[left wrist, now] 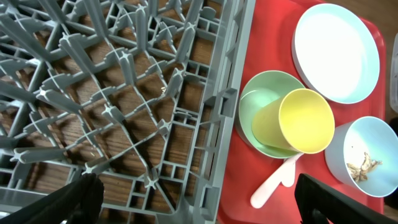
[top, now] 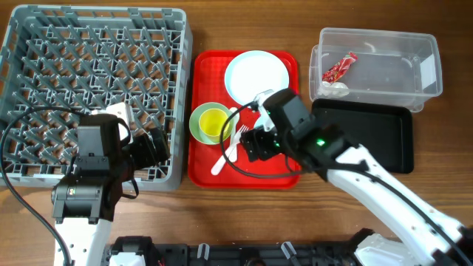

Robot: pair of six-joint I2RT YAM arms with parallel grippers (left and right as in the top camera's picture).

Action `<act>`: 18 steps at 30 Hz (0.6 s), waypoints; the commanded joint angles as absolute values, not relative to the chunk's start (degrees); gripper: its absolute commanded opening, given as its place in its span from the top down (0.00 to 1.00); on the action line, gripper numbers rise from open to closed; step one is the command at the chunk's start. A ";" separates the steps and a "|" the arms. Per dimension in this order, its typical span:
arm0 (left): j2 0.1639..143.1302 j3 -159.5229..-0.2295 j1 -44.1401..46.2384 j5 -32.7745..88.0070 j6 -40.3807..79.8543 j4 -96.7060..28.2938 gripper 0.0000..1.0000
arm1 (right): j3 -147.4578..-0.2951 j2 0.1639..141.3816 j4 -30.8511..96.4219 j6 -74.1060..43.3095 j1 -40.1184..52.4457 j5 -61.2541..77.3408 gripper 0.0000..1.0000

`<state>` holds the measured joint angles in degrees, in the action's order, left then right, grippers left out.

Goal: Sort waste into correct bins and load items into the dishwasher rack
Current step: 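Reach the right gripper to the light-blue rice bowl and grasp its rim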

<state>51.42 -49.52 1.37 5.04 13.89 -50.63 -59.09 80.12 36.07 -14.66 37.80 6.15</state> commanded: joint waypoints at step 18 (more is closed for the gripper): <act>51.13 -50.63 0.99 5.74 14.15 -50.68 0.00 | -58.37 100.57 27.94 -18.55 37.91 3.01 0.54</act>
<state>51.42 -49.52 1.37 5.04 13.89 -50.65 -58.83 98.83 28.18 -15.88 37.80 5.93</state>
